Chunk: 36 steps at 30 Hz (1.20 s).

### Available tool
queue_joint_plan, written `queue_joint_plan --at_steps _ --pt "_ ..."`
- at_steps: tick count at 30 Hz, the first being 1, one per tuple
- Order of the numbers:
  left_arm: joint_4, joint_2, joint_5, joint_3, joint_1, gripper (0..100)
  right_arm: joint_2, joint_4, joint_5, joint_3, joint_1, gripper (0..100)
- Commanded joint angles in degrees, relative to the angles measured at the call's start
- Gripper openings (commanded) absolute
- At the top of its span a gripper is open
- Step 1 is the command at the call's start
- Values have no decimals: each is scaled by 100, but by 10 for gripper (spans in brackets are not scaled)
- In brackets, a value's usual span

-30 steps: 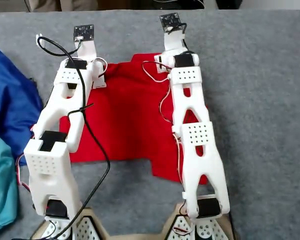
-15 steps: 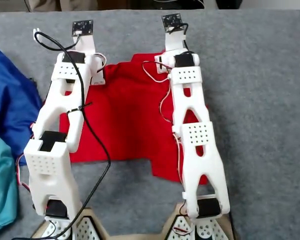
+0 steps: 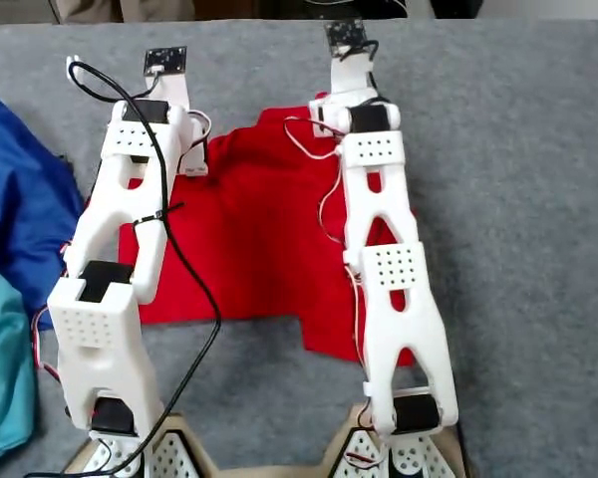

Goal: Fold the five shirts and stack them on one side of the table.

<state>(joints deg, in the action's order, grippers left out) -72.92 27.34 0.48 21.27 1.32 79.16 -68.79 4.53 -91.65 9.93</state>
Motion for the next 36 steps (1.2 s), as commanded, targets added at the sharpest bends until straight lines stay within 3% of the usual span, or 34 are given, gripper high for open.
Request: queue_joint_plan --at_steps 1,11,16,30,36 --pt "-369 -127 0 308 -35 19 -382 -343 62 -382 -251 51" --pt "-2040 -136 -18 686 26 19 -1798 -2031 9 -338 -391 51" --pt "-2734 -127 -466 1169 26 19 -1991 -3138 -167 -382 -400 51" --pt "-2787 -259 -457 1152 35 19 -2976 -3358 -299 -321 -840 51" --pt "-2787 -1174 -492 202 141 19 -3618 -3358 -360 -303 -699 54"
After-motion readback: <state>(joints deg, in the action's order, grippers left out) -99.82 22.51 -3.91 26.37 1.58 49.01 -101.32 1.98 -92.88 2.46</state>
